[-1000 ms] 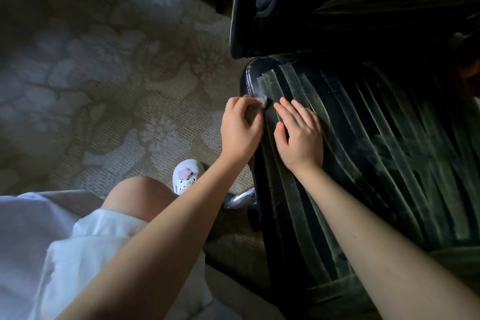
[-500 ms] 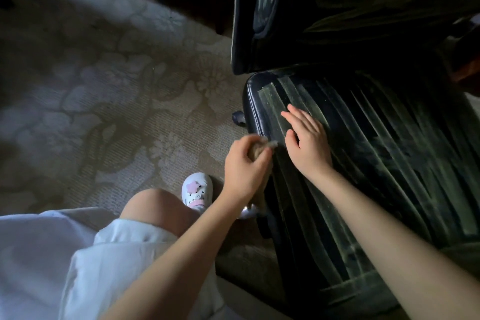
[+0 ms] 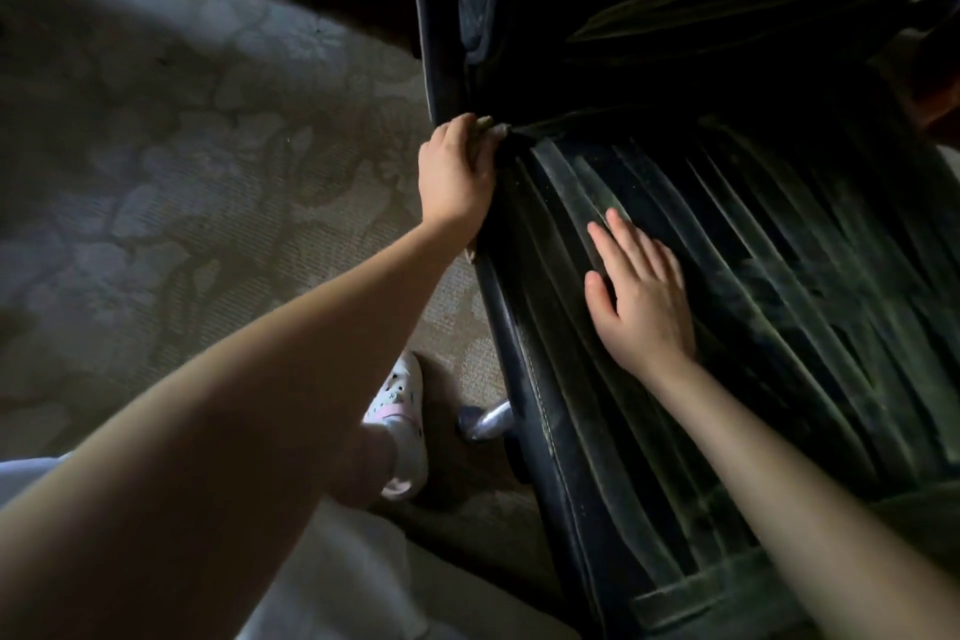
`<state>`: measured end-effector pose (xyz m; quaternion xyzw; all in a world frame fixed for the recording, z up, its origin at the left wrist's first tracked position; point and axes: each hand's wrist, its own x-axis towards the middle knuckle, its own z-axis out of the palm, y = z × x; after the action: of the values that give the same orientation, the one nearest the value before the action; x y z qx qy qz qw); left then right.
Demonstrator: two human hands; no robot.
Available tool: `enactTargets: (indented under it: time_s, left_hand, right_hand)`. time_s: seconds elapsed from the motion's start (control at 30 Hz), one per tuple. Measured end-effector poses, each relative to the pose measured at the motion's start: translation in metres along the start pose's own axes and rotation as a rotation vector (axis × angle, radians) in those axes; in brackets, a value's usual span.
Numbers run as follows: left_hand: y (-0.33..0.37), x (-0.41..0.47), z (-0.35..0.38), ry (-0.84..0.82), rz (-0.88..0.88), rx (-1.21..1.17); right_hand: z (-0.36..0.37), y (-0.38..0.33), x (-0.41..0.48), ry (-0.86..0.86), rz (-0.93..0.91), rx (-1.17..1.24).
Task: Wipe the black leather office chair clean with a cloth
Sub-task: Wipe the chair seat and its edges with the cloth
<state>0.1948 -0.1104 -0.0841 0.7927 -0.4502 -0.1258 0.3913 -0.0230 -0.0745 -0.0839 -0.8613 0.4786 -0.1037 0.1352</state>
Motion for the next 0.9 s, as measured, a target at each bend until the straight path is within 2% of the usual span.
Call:
enactTargets:
  time_s: [0.3, 0.4, 0.7, 0.8, 0.87, 0.9]
  left_hand:
    - [-0.003, -0.015, 0.001, -0.019, 0.113, 0.123]
    - [-0.001, -0.032, 0.003, -0.066, 0.208, 0.166]
    - [0.015, -0.109, -0.009, -0.188, 0.411, 0.070]
    - [0.021, -0.141, -0.019, -0.287, 0.492, 0.022]
    - [0.024, -0.145, -0.028, -0.414, 0.369, -0.130]
    - [0.030, -0.142, -0.036, -0.492, 0.199, -0.268]
  right_hand:
    - [0.007, 0.001, 0.001, 0.116, -0.039, -0.026]
    - [0.007, 0.000, 0.001, 0.121, -0.037, -0.032]
    - [0.006, 0.001, 0.001, 0.110, -0.054, -0.030]
    - [0.008, 0.004, 0.000, 0.144, -0.063, 0.005]
    - [0.007, 0.005, 0.001, 0.175, -0.094, 0.047]
    - [0.007, 0.006, 0.001, 0.189, -0.113, 0.072]
